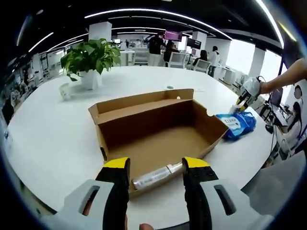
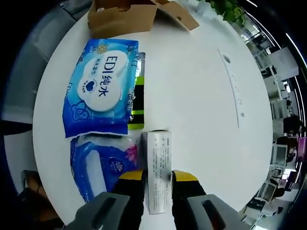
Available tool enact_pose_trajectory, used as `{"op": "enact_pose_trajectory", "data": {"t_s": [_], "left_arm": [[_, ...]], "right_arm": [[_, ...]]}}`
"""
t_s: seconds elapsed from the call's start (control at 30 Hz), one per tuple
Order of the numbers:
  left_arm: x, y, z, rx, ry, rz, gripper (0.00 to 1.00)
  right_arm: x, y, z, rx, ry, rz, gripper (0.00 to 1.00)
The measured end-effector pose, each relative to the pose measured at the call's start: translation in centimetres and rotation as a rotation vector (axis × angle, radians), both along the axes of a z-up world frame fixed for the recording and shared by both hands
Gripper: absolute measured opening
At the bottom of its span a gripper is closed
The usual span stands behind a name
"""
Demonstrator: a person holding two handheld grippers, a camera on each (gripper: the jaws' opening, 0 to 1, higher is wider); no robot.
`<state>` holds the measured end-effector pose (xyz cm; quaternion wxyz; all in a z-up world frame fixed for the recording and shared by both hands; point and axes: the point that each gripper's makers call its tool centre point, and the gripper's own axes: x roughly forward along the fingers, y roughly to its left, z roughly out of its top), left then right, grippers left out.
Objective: Operate the shoe box by opening the lid, removing the specified soft item, and placing it in the target area until the item is outside and the box remains undamaged.
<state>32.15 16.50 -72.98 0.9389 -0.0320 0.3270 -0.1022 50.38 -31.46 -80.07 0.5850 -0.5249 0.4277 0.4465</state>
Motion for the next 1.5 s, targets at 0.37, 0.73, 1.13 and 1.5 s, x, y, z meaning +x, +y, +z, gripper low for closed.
{"op": "enact_pose_trajectory", "data": {"t_s": [0.37, 0.73, 1.13, 1.5], "left_arm": [[0.0, -0.9, -0.2, -0.008, 0.004, -0.043, 0.44], [-0.1, -1.8, -0.3, -0.027, 0.013, -0.092, 0.43], [-0.3, -3.3, -0.4, -0.069, 0.018, -0.156, 0.43], [-0.2, -3.6, -0.4, -0.076, 0.016, -0.213, 0.43]], "right_arm": [[0.3, -1.0, 2.4, 0.162, -0.054, -0.306, 0.19], [-2.1, -0.2, 3.7, 0.360, -0.049, -0.538, 0.21], [-4.0, 4.2, 5.5, 0.625, -0.065, -0.724, 0.24], [-6.4, 9.6, 7.7, 0.765, -0.167, -0.722, 0.27]]}}
